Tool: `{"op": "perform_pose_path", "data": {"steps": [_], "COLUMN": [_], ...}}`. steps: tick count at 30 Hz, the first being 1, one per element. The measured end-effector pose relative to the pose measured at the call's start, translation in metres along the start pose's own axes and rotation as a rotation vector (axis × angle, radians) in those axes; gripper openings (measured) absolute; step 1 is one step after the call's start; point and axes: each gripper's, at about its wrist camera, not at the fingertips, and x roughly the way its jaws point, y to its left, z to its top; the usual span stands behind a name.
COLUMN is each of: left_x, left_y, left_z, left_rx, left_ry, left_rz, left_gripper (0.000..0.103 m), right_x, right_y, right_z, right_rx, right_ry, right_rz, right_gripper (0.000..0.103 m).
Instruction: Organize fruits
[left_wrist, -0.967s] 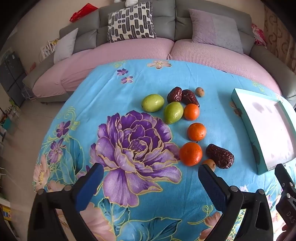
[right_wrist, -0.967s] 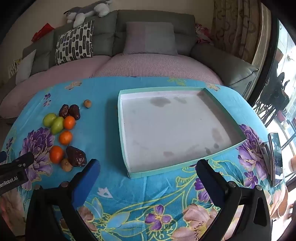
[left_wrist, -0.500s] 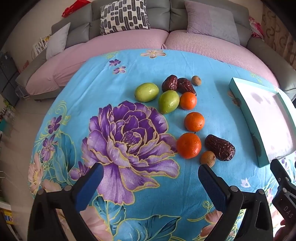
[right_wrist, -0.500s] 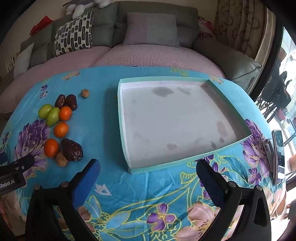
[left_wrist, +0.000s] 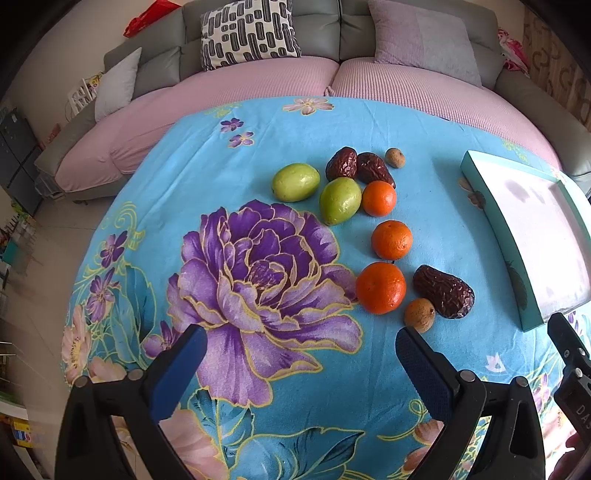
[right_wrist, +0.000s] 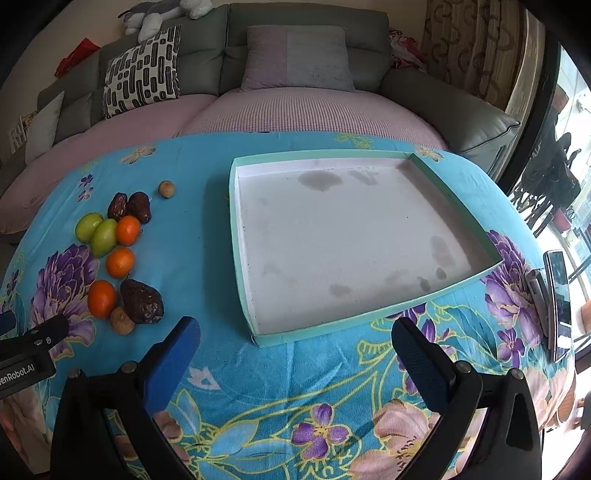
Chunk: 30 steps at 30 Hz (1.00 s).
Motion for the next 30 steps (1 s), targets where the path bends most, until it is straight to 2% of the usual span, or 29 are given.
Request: {"op": "perform_pose_path", "data": {"steps": [30], "left_x": [0.0011], "left_y": [0.0019], "left_z": [0.0005], "left_rx": [0.007], "left_ry": [0.007], "left_rz": [0.006], "left_gripper": [0.103], "right_x": [0.0027], "right_y": [-0.0020], "right_z": [-0.0007], "right_rx": [0.010], "right_ry": [0.010], "right_rz": [0.006], "right_gripper": [0.103]}}
